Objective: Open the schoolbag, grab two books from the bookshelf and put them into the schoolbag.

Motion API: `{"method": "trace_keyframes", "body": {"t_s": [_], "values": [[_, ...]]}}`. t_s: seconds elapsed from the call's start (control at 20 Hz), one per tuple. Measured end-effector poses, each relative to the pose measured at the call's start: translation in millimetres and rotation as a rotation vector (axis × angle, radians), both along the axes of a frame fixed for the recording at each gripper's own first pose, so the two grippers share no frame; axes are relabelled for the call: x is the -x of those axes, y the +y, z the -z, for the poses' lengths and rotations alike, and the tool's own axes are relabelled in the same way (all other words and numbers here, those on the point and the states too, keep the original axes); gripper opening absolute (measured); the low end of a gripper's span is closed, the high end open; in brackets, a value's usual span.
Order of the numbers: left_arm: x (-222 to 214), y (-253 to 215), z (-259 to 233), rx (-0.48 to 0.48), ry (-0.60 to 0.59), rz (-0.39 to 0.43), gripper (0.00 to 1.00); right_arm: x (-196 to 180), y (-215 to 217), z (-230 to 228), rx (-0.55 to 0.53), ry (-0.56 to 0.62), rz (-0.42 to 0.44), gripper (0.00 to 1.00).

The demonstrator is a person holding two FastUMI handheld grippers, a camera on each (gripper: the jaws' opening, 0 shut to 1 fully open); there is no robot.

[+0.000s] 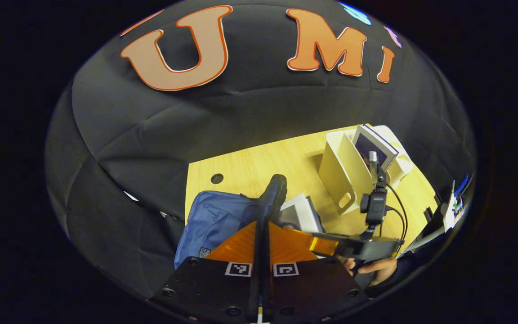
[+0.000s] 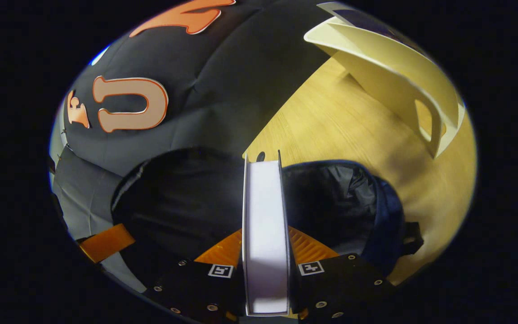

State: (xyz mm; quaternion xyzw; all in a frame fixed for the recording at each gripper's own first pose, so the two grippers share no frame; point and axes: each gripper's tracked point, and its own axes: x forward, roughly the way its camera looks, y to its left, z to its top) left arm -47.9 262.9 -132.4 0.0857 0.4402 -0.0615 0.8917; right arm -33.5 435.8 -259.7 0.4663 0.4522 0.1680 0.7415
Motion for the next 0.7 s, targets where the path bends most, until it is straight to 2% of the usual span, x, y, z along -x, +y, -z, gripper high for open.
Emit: {"method": "trace_keyframes", "body": {"t_s": [0.25, 0.65, 0.7], "values": [[7.4, -15.3, 1.0, 0.026, 0.005, 0.049, 0.03, -9.5, 20.6, 5.1, -0.026, -0.005, 0.034, 0.38], [15.6, -45.6, 13.4, 0.041, 0.032, 0.152, 0.03, -3.4, 50.1, 25.3, -0.049, 0.005, 0.02, 0.39], [16.6, -48.1, 14.3, 0.044, 0.034, 0.16, 0.03, -2.8, 52.8, 27.0, -0.052, 0.002, 0.013, 0.49]]}}
